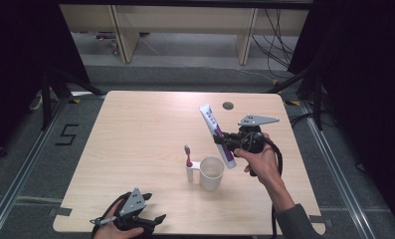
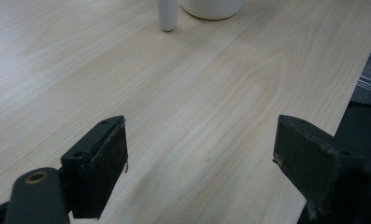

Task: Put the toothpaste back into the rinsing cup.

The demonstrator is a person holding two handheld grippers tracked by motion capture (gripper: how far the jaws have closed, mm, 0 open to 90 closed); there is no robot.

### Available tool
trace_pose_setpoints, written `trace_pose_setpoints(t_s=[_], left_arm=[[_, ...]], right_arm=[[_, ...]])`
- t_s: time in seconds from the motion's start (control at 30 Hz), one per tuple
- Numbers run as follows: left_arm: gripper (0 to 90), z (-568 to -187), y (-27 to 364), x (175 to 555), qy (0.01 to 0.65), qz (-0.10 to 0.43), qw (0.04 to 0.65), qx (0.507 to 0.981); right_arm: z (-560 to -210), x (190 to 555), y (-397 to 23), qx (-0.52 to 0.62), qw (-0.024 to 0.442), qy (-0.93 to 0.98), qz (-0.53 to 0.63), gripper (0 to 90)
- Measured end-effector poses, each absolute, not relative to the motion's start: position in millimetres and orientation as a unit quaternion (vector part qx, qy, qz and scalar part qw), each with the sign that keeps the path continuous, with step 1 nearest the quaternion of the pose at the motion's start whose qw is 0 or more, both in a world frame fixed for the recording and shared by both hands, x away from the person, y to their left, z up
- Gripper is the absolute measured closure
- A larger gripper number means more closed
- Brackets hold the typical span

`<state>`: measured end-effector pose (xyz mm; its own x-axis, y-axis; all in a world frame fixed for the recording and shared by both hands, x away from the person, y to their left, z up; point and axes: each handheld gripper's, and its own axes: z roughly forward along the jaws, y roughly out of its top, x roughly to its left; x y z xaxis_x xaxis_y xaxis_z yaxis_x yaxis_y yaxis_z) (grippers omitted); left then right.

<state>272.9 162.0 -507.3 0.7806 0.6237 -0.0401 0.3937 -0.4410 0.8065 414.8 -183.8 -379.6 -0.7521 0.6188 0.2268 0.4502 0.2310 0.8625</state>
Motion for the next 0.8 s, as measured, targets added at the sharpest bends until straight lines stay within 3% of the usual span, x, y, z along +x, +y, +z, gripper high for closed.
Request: trace_pose_setpoints(t_s=[0.8], left_arm=[[17.2,-507.2,161.9,272.3,0.297,0.130,0.424,0.846]], right_arm=[[-415.8,409.9,-158.1,0.324,0.075,0.778,0.534,76.5]])
